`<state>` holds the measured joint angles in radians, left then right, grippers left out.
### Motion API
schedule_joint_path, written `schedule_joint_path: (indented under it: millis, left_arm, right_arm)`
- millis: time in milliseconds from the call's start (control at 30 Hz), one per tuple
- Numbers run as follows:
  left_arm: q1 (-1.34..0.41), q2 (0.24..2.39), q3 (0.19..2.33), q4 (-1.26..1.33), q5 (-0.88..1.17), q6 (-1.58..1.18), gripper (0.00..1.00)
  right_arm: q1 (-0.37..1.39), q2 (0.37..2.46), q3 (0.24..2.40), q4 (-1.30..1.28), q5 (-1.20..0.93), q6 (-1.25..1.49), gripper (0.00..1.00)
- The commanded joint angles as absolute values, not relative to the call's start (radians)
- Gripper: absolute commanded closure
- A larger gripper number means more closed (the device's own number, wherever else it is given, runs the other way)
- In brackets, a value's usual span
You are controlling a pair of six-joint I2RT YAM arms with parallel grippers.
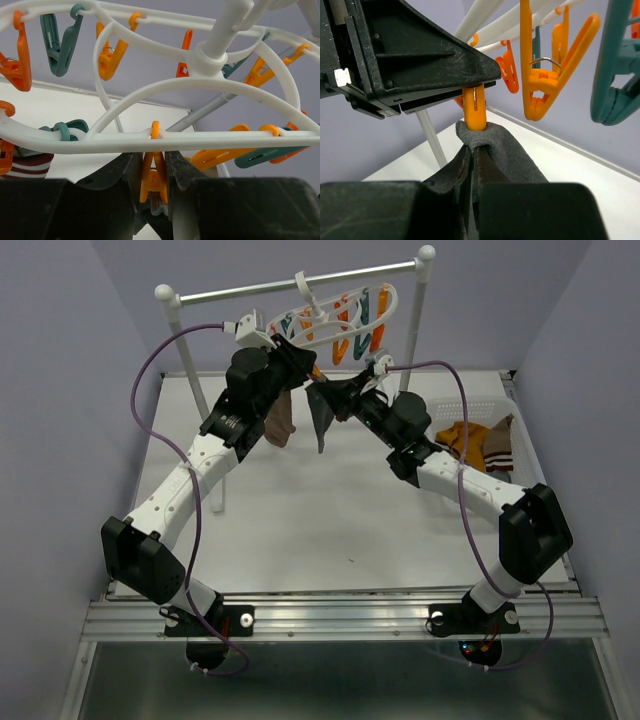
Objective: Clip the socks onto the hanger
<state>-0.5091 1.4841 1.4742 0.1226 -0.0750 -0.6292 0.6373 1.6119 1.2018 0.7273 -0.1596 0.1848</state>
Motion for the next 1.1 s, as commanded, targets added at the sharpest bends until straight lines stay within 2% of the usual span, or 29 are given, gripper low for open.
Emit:
schedule_joint_path:
  millis: [0, 633, 700, 800, 1000, 1067]
  left_arm:
    - [-0.518, 1.471, 1.480, 0.046, -0.043, -0.640, 1.00]
    - [-0.517, 1.425, 1.439, 0.058, -0.032, -0.634, 1.00]
    - [-0.518, 1.420, 1.436, 0.060, -0.034, -0.630, 1.00]
    - [-0.518, 1.416, 1.431, 0.066, -0.031, -0.620, 1.00]
    - [-0.518, 1.407, 1.420, 0.072, -0.023, -0.601, 1.00]
    - [-0.518, 1.407, 1.420, 0.072, -0.017, -0.604, 0.88]
  right_arm:
    - [0.647, 1.615, 1.253, 0.813, -0.193, 0.201, 0.99]
    - [0.647, 1.646, 1.289, 0.810, -0.227, 0.225, 0.98]
    - [0.647, 1.644, 1.287, 0.811, -0.227, 0.229, 0.94]
    - [0.647, 1.641, 1.284, 0.811, -0.222, 0.236, 0.82]
    - [0.647, 1.641, 1.281, 0.813, -0.213, 0.252, 0.74]
    - [0.647, 1.644, 1.282, 0.811, -0.218, 0.255, 0.74]
